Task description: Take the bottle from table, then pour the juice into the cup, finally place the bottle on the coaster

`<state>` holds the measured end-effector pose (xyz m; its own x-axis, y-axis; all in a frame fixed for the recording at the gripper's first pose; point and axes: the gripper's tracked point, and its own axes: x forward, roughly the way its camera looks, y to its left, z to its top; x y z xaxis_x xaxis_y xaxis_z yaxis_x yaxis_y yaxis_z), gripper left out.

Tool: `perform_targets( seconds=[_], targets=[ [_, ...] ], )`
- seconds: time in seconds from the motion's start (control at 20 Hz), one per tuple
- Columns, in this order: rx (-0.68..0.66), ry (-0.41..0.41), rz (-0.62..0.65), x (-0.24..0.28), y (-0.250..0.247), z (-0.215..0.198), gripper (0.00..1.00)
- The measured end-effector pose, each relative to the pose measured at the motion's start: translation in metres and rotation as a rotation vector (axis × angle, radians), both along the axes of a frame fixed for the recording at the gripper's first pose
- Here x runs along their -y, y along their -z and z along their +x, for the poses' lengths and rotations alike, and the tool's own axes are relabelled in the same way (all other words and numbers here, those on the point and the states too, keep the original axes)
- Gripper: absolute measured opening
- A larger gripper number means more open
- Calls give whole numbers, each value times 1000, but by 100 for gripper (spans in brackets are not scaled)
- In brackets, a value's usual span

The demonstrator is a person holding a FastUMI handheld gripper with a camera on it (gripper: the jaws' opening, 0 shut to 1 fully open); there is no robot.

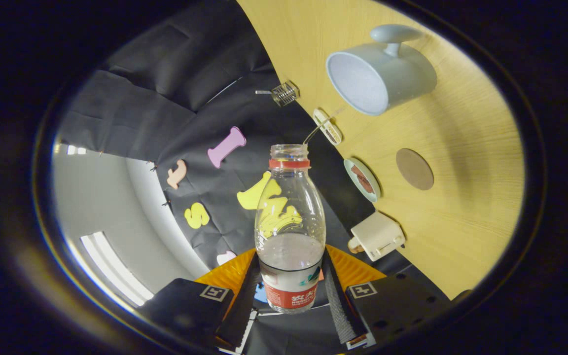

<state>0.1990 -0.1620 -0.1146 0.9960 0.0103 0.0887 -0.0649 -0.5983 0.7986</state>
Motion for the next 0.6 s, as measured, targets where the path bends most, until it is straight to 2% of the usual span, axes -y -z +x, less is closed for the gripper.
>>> perform_targets(
  seconds=[0.25, 0.4, 0.6],
  targets=[
    [-9, -6, -81, -6, 8, 0, 73],
    [-47, -49, -253, -17, 16, -2, 73],
    [-48, -52, -484, -19, 13, -10, 73]
  ],
)
